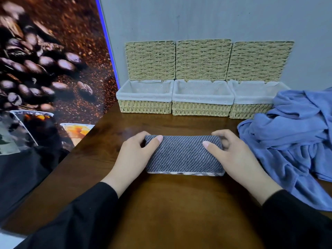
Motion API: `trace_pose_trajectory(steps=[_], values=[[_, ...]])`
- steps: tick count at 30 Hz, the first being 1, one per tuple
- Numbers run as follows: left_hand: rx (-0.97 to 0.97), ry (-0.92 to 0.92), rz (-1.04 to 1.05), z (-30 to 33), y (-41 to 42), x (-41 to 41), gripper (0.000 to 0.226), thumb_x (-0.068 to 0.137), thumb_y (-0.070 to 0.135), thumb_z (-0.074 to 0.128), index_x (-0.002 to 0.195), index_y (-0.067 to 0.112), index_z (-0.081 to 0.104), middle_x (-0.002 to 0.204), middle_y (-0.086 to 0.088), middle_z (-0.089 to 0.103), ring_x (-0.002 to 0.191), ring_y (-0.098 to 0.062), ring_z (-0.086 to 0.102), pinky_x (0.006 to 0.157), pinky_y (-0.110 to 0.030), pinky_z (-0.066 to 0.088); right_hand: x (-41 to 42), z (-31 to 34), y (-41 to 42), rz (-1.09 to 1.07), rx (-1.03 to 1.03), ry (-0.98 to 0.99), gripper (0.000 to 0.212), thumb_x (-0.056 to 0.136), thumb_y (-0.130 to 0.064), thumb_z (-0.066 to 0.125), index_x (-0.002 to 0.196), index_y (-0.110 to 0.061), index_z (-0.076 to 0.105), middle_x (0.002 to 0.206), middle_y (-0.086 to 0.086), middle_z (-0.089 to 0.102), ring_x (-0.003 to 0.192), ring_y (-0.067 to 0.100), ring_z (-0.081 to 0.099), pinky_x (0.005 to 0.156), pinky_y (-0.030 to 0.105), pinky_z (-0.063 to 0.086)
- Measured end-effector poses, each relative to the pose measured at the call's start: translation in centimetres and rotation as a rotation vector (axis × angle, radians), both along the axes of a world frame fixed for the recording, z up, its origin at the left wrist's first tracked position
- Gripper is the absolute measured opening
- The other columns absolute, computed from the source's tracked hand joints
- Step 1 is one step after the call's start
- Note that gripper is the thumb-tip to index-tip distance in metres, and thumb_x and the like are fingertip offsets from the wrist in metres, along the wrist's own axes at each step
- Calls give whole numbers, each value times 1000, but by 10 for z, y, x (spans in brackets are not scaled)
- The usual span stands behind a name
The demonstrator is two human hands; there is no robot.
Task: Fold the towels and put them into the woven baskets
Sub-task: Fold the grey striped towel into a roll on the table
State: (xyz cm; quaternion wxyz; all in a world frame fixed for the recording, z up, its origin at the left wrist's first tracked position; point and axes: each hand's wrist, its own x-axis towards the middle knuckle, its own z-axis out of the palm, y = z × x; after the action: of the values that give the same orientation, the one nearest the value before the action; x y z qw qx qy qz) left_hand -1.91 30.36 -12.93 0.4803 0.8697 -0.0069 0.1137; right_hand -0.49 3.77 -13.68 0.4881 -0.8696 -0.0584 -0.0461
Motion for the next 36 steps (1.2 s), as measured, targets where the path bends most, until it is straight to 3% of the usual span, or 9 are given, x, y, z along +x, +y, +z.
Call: trace_pose_trajectory(steps=[2, 5, 7, 10, 13, 16, 23, 29, 36], values=[[20, 84, 44, -9, 1, 14, 33, 91, 56, 62, 85, 24, 69, 87, 6, 73, 82, -7, 68, 72, -28, 53, 5, -1, 4, -101, -315, -162, 47, 91, -54, 62, 132, -32, 54, 120, -9, 63, 109, 11, 61, 95, 40, 53], [72, 22, 78, -13, 2, 24, 22, 89, 52, 67, 100, 33, 67, 104, 11, 68, 98, -5, 64, 84, -26, 50, -4, 5, 17, 28, -506, -501, 38, 103, -38, 49, 136, -25, 59, 141, -9, 57, 133, 14, 50, 113, 42, 38], [295, -213, 89, -9, 0, 21, 25, 93, 43, 63, 112, 27, 68, 114, 11, 66, 107, -7, 60, 94, -28, 47, -10, 4, 26, 188, -635, -476, 48, 106, -48, 35, 146, -28, 52, 153, -13, 46, 144, 6, 37, 123, 39, 22], [631, -464, -74, -4, -11, 11, 38, 103, 41, 47, 128, 20, 68, 131, 6, 65, 126, -12, 55, 110, -40, 39, -11, -6, 28, 299, -801, -335, 69, 100, -66, 20, 161, -33, 22, 166, -17, 20, 153, 0, 12, 128, 36, 5], [861, -273, -245, -12, -20, 5, 66, 102, 59, 20, 152, 24, 43, 156, 10, 43, 148, -5, 29, 125, -36, 17, -10, -7, 24, 340, -825, -290, 77, 96, -73, 15, 162, -34, 9, 168, -18, 8, 154, -2, 1, 128, 34, 1], [902, -172, -298, -17, -15, 9, 76, 97, 68, 8, 159, 27, 27, 163, 14, 29, 152, -1, 15, 126, -31, 5, -9, -8, 22, 370, -843, -256, 80, 94, -77, 13, 162, -35, 2, 168, -20, -1, 152, -4, -8, 128, 34, -2], [915, -113, -327, -19, -14, 14, 87, 91, 76, -2, 158, 31, 30, 162, 17, 31, 150, 1, 18, 127, -37, 8, -1, -8, 21, 404, -814, -191, 80, 92, -78, 15, 161, -40, 3, 165, -26, 1, 150, -10, -7, 128, 33, -5], [919, -137, -308, -15, -13, 16, 91, 87, 81, 2, 156, 31, 33, 160, 15, 35, 149, -2, 23, 126, -39, 7, -3, -10, 17, 404, -728, -249, 75, 94, -77, 24, 160, -43, 10, 164, -31, -2, 148, -13, -12, 128, 32, -3], [875, -206, -132, -18, 23, 35, 66, 99, 65, 15, 150, 35, 45, 156, 13, 42, 148, -6, 27, 124, -44, 11, 2, -14, 35, 323, -749, -324, 69, 95, -69, 29, 156, -47, 6, 165, -27, -2, 151, -7, -10, 119, 20, -4]])
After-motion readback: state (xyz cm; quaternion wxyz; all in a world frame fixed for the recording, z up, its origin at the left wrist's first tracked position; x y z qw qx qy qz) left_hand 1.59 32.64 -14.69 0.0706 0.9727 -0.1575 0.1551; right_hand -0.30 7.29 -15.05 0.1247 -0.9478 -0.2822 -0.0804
